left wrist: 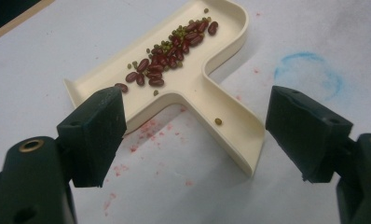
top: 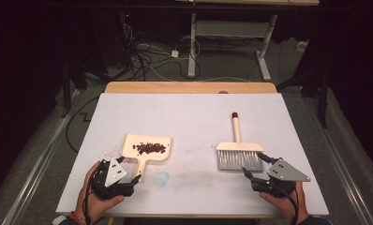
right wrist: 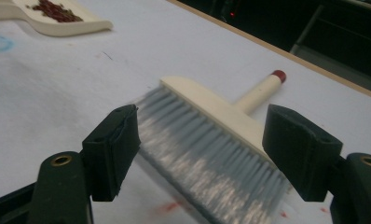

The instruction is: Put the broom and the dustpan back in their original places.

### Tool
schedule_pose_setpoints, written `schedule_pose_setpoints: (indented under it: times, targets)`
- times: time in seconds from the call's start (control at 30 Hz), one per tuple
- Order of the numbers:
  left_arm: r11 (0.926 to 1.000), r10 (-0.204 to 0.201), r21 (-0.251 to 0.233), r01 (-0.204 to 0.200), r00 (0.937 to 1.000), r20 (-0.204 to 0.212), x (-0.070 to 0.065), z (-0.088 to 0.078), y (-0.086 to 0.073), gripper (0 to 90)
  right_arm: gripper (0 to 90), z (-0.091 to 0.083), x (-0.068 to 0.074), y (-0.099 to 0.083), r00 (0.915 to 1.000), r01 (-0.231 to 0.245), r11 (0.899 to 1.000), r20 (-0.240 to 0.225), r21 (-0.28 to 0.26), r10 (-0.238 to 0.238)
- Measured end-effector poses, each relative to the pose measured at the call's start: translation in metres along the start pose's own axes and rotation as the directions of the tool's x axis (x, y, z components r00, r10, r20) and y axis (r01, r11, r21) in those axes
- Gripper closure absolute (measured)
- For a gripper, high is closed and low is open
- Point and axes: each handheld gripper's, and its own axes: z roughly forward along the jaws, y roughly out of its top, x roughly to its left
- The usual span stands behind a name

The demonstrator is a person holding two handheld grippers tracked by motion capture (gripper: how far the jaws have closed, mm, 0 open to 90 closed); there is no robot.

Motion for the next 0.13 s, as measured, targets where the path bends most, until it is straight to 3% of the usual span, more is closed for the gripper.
schedule_pose_setpoints:
  times: [0.13]
  targets:
    - [1.0000, -0.006, -0.005, 0.006, 0.9999, 0.010, 0.0022, 0.0012, 0.0015, 19.5, 27.3, -0.0013, -0.0035, -0.0007, 0.9999, -0.009, 1.000, 0.013, 0.001, 0.009]
